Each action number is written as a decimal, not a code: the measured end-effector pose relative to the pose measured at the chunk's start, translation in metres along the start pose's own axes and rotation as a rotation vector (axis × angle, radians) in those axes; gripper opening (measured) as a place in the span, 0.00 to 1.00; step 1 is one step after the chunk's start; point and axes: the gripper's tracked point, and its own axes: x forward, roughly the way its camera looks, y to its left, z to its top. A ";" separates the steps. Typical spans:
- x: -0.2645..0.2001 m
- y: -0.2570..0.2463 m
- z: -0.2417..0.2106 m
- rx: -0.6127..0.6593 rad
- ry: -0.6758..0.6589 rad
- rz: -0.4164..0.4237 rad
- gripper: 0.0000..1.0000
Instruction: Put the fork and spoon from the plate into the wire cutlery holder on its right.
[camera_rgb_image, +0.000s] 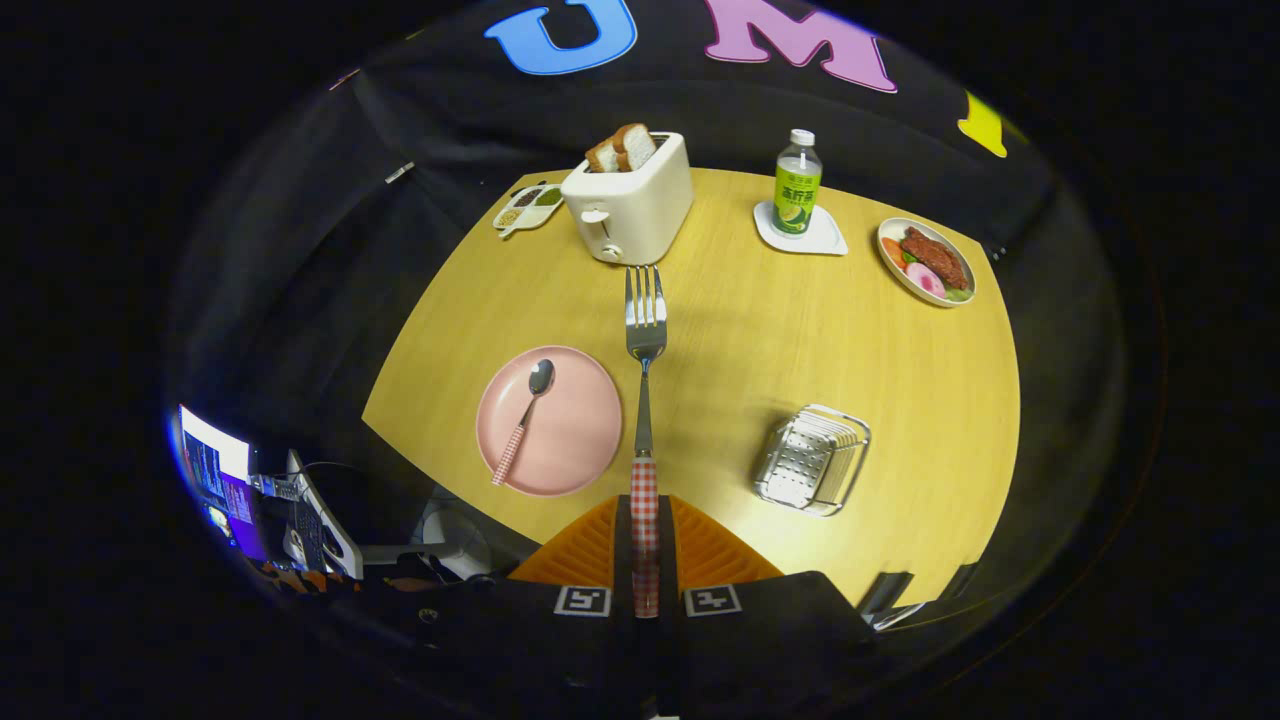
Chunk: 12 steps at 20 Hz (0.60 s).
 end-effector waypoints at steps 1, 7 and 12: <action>-0.003 -0.010 -0.006 0.003 0.026 0.000 0.12; -0.020 -0.061 -0.047 -0.005 0.284 0.001 0.12; -0.015 -0.095 -0.073 -0.022 0.512 -0.051 0.12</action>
